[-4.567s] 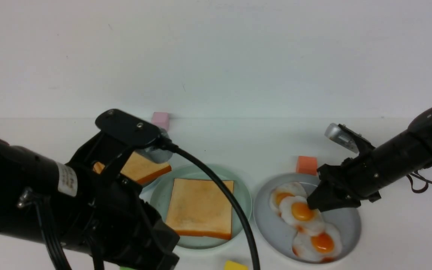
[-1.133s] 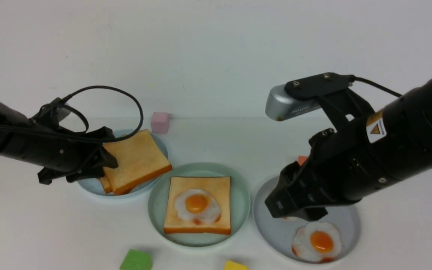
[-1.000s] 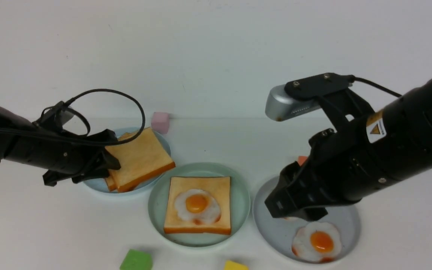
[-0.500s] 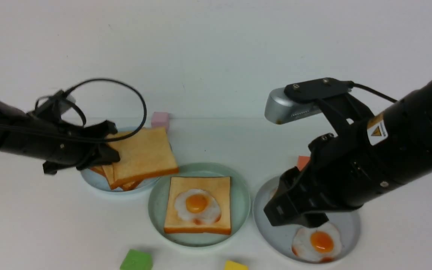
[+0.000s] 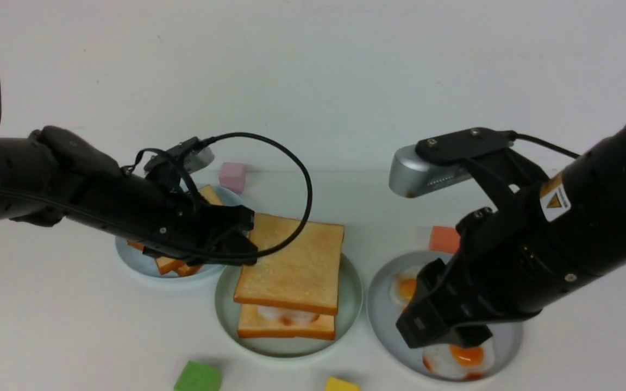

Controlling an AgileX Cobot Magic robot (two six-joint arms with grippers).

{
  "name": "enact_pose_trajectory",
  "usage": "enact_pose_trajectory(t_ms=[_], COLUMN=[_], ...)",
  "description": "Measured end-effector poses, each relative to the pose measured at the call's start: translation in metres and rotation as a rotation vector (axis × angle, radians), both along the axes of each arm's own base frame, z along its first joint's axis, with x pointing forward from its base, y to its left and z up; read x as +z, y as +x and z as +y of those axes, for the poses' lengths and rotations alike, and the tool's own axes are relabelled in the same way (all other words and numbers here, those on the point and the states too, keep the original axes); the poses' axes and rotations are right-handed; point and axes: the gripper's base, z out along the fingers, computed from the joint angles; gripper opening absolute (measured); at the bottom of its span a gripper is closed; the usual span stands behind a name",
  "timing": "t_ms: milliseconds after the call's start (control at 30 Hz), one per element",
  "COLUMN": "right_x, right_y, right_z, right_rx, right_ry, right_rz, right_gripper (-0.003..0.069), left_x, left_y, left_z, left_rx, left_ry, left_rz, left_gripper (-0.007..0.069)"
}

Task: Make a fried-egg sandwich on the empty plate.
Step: Use the left arm to place a slice of bread on the fried egg in the middle

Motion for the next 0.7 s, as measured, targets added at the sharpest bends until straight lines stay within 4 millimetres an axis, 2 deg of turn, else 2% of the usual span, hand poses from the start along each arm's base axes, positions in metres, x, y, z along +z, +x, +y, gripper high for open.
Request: enact_pose_trajectory(t_ms=[133, 333, 433, 667, 700], right_x=[0.0, 0.0, 0.0, 0.0, 0.0], right_y=[0.0, 0.0, 0.001, 0.001, 0.001], right_z=[0.0, 0.0, 0.0, 0.0, 0.0], right_rx=[0.0, -0.001, -0.003, -0.004, -0.004], right_ry=[-0.003, -0.001, 0.002, 0.004, 0.005], right_rz=[-0.001, -0.005, -0.009, -0.012, -0.013], right_gripper=[0.037, 0.037, 0.037, 0.037, 0.037], left_x=[-0.009, -0.038, -0.042, -0.04, -0.036], left_y=[-0.001, 0.007, 0.008, 0.008, 0.007], left_z=[0.003, 0.003, 0.003, 0.003, 0.003], left_rx=[0.039, 0.112, 0.123, 0.115, 0.112], left_ry=[0.018, 0.007, 0.003, 0.006, 0.006], left_rz=[0.011, 0.074, 0.085, 0.076, 0.064], left_gripper=[0.0007, 0.0017, 0.0041, 0.0192, 0.0245])
